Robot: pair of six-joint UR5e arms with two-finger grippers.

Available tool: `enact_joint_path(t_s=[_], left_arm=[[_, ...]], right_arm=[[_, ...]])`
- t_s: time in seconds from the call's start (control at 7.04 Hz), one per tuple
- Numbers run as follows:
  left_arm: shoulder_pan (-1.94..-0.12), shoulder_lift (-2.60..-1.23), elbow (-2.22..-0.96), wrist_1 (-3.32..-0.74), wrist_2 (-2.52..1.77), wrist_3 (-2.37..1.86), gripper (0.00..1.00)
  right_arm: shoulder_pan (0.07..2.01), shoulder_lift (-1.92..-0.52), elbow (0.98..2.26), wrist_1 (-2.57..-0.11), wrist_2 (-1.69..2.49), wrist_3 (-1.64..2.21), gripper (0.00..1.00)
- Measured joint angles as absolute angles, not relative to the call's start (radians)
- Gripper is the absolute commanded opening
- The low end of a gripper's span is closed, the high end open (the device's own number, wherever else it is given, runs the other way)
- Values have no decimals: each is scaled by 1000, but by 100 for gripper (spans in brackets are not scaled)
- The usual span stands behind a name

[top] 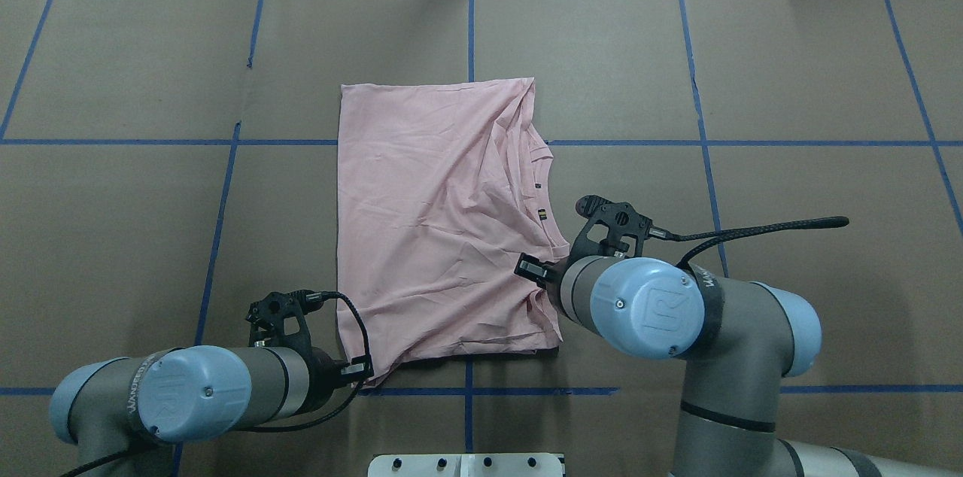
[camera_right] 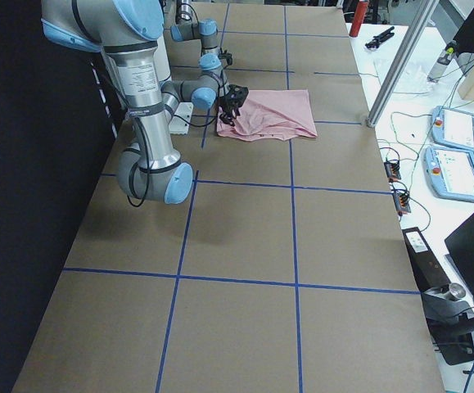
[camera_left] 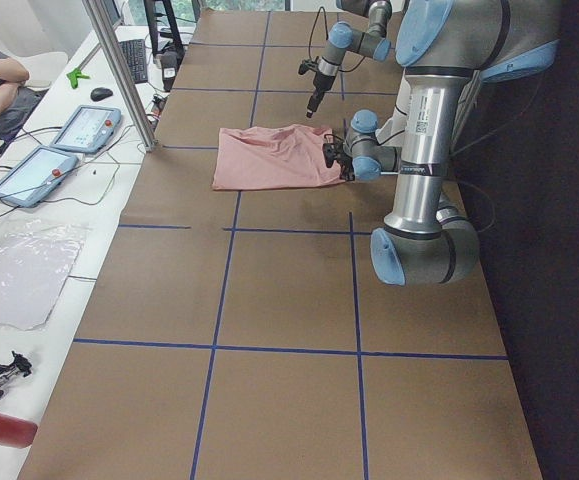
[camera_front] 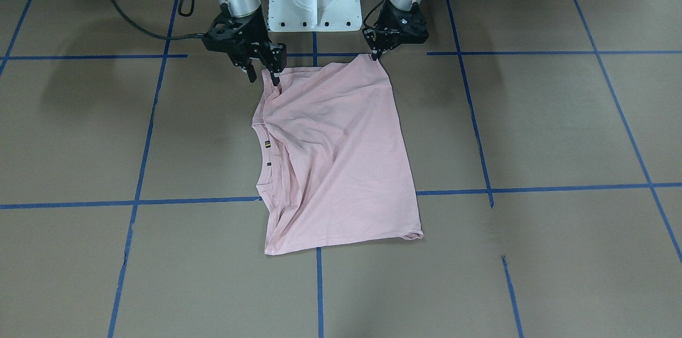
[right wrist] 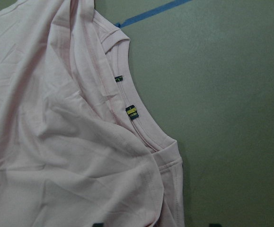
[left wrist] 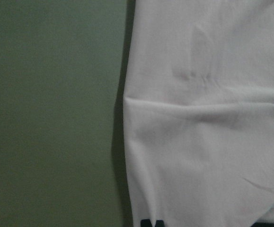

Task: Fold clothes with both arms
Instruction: 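Grasp the shirt edge nearest the robot with both grippers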

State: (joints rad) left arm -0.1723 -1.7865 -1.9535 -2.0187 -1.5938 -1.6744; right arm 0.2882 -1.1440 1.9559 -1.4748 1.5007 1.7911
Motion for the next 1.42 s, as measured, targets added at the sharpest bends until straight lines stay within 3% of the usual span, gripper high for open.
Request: enact_joint_path(t_s=[1.42], left_arm=[[-167,-1789,-1955,-2019,-1588,-1675,0]], right_arm=[[208,-1042,1815,-1592,1505,1932,68]])
